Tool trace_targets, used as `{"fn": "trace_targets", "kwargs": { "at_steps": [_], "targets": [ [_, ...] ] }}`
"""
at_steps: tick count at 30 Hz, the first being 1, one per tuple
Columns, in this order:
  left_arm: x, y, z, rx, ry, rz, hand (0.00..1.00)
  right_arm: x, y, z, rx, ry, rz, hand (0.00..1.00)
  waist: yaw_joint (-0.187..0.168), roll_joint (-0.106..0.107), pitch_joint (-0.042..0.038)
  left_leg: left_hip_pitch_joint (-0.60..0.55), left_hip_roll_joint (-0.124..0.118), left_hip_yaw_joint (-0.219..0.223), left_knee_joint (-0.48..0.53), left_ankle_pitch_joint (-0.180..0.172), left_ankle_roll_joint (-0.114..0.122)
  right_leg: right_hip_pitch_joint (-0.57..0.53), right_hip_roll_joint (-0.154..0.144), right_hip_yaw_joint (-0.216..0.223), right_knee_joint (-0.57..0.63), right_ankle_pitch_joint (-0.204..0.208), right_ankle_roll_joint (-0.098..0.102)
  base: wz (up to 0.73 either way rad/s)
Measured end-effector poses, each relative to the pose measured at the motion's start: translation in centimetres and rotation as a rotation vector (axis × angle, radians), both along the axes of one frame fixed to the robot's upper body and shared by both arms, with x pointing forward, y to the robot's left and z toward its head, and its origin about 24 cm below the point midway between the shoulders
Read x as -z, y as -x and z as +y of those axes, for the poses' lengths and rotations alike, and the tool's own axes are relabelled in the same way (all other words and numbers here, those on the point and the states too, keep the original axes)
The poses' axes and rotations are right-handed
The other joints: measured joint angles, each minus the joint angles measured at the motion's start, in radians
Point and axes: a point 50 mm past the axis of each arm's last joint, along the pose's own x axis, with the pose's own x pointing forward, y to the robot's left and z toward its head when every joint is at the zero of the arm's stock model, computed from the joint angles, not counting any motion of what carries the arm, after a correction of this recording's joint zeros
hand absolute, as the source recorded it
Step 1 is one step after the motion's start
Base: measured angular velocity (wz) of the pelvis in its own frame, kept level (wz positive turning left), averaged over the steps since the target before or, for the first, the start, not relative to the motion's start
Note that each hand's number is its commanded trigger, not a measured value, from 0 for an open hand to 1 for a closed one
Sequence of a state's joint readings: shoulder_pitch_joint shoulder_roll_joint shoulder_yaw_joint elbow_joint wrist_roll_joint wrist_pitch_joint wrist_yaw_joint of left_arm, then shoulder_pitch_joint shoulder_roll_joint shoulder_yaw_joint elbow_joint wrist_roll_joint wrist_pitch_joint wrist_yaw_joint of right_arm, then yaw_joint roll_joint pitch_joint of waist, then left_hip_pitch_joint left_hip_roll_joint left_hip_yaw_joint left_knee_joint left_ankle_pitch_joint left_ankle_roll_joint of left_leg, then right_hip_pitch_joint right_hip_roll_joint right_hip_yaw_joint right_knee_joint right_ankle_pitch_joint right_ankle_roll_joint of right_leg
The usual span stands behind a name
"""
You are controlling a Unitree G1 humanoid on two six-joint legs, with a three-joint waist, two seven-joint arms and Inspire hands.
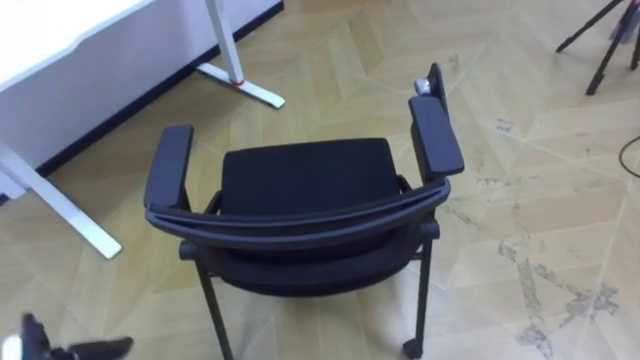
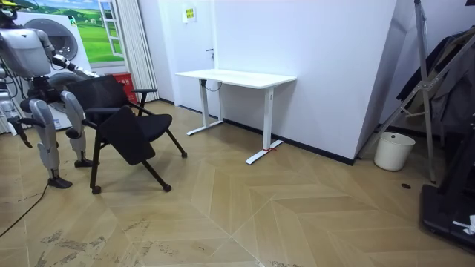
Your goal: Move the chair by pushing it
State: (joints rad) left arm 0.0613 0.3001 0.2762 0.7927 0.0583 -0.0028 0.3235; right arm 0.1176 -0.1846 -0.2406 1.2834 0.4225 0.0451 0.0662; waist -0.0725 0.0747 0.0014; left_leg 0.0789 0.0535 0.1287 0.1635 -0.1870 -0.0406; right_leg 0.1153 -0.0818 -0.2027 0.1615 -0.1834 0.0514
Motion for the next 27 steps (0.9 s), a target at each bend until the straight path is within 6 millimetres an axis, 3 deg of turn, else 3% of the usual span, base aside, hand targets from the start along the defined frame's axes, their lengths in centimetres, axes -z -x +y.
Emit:
{"fn": "trace_targets", "kwargs": {
  "at_steps": [11, 18, 25, 27],
  "targets": [
    [-6.7, -6.9, -0.9, 0.293, -0.349, -0.153, 0.0, -0.3, -0.8, -0.7, -0.023, 0.029, -0.008, 0.0, -0.009, 0.008, -0.0008, 0.0, -0.002, -0.001, 0.001, 0.0, 0.0, -0.001, -0.001, 0.006, -0.008, 0.0, 0.0, 0.0],
    [-9.6, -9.0, -2.5, 0.466, -0.493, -0.142, 0.0, -0.3, -0.9, -0.7, -0.019, 0.027, -0.01, 0.0, -0.011, 0.01, -0.0013, -0.01, -0.003, -0.012, 0.005, 0.0, 0.0, -0.003, -0.002, -0.003, -0.01, 0.0, 0.0, 0.05],
    [-15.3, -10.9, -4.9, 0.595, -0.657, -0.276, 0.0, -0.2, -1.1, -0.4, -0.01, 0.018, -0.001, 0.0, -0.016, 0.015, 0.0001, -0.026, -0.006, -0.027, 0.007, 0.001, 0.001, -0.009, -0.003, -0.014, -0.011, 0.0, 0.0, 0.05],
    [-16.0, -11.1, -5.5, 0.645, -0.669, -0.278, 0.0, -0.1, -1.2, -0.3, 0.0, 0.014, -0.002, 0.0, -0.02, 0.019, -0.0013, -0.025, -0.007, -0.027, 0.009, 0.001, 0.001, -0.008, -0.005, -0.011, -0.011, 0.0, 0.0, 0.0]
  ]
}}
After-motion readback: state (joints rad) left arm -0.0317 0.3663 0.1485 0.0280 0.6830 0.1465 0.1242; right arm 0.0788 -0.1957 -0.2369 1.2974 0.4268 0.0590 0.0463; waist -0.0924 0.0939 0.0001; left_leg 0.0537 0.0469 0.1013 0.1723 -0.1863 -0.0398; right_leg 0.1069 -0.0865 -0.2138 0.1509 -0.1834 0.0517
